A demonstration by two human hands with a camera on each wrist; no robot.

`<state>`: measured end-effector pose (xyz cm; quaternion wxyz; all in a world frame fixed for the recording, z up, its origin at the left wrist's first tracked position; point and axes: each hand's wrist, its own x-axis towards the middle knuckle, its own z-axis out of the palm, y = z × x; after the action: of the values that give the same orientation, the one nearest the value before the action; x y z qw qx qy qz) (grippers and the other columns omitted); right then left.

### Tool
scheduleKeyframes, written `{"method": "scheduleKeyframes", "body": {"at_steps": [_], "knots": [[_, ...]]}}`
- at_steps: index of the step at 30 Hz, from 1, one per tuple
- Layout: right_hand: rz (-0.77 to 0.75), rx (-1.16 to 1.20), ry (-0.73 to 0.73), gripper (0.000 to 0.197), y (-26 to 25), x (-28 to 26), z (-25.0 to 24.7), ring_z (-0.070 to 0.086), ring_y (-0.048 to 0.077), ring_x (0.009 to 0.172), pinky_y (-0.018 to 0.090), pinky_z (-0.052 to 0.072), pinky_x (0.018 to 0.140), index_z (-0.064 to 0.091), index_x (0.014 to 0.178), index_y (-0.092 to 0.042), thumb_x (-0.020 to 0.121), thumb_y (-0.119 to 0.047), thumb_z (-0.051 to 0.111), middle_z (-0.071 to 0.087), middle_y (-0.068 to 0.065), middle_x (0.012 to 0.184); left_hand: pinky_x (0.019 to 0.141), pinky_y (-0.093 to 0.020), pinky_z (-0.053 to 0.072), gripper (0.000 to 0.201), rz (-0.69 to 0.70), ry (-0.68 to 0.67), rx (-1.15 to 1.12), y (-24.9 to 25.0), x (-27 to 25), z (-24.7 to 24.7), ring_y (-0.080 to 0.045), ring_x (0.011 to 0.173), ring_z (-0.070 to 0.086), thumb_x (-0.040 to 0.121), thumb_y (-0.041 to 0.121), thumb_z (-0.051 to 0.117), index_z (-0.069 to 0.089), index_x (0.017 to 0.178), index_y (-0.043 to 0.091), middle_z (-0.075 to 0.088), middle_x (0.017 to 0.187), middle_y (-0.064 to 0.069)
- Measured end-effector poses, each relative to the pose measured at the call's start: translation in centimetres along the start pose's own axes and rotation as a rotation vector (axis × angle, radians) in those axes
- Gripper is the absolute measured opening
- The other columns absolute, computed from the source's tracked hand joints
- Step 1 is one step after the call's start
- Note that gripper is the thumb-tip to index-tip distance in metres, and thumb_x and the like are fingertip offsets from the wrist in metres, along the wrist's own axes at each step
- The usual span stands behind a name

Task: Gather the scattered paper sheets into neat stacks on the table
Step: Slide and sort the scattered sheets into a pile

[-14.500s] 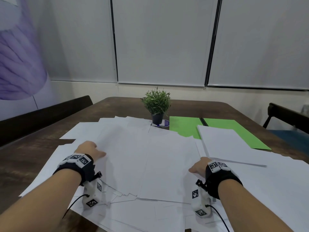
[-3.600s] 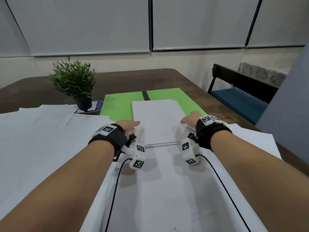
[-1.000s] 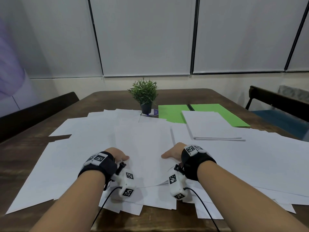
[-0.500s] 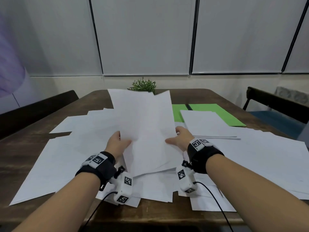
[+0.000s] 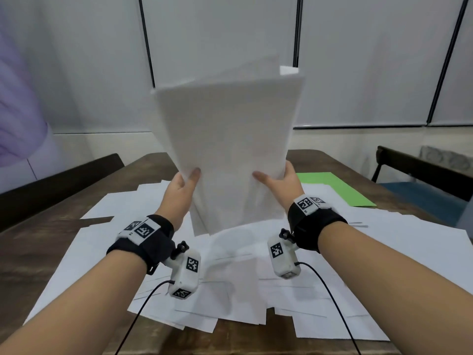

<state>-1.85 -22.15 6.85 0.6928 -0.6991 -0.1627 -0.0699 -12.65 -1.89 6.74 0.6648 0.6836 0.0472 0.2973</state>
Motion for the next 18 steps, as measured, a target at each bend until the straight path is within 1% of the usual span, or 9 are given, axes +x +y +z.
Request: {"method": "scheduleKeyframes", "body": {"at_steps": [3,5,6,8,10,11,13,15,18], "knots": [[-0.006,-0.059,0.013,0.03,-0.3,-0.1,0.1,0.067,0.021,0.091,0.039,0.054,0.086,0.065,0.1,-0.014,0.08,-0.033,0.076,0.071,0.001,0.096,0.088,-0.04,0.051,0.031,0.019,0.087,0.035,0.8,0.3,0.0,-0.024,0.1,0.065,0.089,0.045,0.06,0.064,0.103,0.018,0.069,0.109,-0.006],[0.039,-0.09,-0.021,0.01,0.2,0.1,-0.3,0.06,0.02,0.086,0.028,0.051,0.073,0.066,0.091,-0.013,0.086,-0.02,0.07,0.066,-0.001,0.089,0.082,-0.036,0.047,0.017,0.052,0.091,0.047,0.7,0.6,-0.2,-0.023,0.094,0.061,0.091,0.031,0.062,0.063,0.098,0.015,0.067,0.101,-0.004],[0.09,-0.151,-0.039,0.008,0.5,0.0,-0.7,0.054,0.017,0.09,0.022,0.046,0.069,0.064,0.098,-0.011,0.091,-0.015,0.063,0.061,-0.001,0.094,0.082,-0.034,0.044,0.011,0.052,0.102,0.092,0.4,0.9,-0.7,-0.02,0.095,0.056,0.093,0.019,0.058,0.061,0.103,0.015,0.064,0.101,-0.002],[0.239,-0.186,-0.097,0.032,1.1,-0.5,-1.5,0.05,0.017,0.104,0.014,0.046,0.074,0.051,0.129,-0.006,0.098,-0.015,0.051,0.053,-0.001,0.12,0.084,-0.029,0.042,0.023,-0.026,0.115,0.196,-0.5,1.2,-1.5,-0.019,0.101,0.052,0.093,0.007,0.054,0.056,0.116,0.011,0.056,0.106,-0.002],[0.258,-0.211,-0.083,0.054,0.3,-1.2,-2.5,0.049,0.024,0.122,0.02,0.044,0.096,0.032,0.147,-0.009,0.099,-0.026,0.05,0.046,0.004,0.141,0.077,-0.026,0.049,0.015,-0.1,0.108,0.237,-1.4,1.3,-2.1,-0.024,0.092,0.057,0.087,0.009,0.061,0.056,0.101,0.011,0.054,0.098,-0.006],[0.253,-0.268,-0.103,0.057,-0.6,-1.7,-2.4,0.046,0.022,0.125,0.02,0.042,0.098,0.029,0.149,-0.01,0.1,-0.028,0.049,0.043,0.002,0.142,0.064,-0.022,0.051,0.009,-0.096,0.094,0.244,-1.2,0.9,-1.9,-0.022,0.079,0.056,0.088,0.005,0.059,0.054,0.087,0.013,0.054,0.086,-0.005],[0.195,-0.139,-0.16,0.045,-1.3,-2.0,-2.3,0.046,0.014,0.112,0.016,0.047,0.086,0.039,0.14,-0.004,0.098,-0.016,0.054,0.044,0.0,0.123,0.048,-0.02,0.045,0.021,-0.096,0.079,0.234,-1.1,1.0,-1.5,-0.019,0.061,0.048,0.088,0.002,0.056,0.051,0.073,0.016,0.051,0.069,-0.004],[0.075,-0.242,-0.151,0.038,-1.1,-1.2,-1.1,0.056,0.019,0.103,0.029,0.05,0.084,0.055,0.122,-0.003,0.089,-0.017,0.068,0.055,0.004,0.107,0.059,-0.029,0.05,0.017,-0.126,0.076,0.233,-0.7,1.0,-1.1,-0.023,0.06,0.054,0.084,0.009,0.064,0.055,0.071,0.015,0.058,0.064,-0.004],[0.056,-0.255,-0.141,0.035,0.3,-1.0,-0.3,0.065,0.025,0.099,0.031,0.05,0.083,0.061,0.117,-0.007,0.087,-0.023,0.069,0.067,0.006,0.111,0.078,-0.041,0.054,0.016,-0.142,0.032,0.255,-0.8,0.9,-1.5,-0.029,0.082,0.066,0.087,0.018,0.068,0.062,0.095,0.005,0.068,0.092,-0.012]]}}
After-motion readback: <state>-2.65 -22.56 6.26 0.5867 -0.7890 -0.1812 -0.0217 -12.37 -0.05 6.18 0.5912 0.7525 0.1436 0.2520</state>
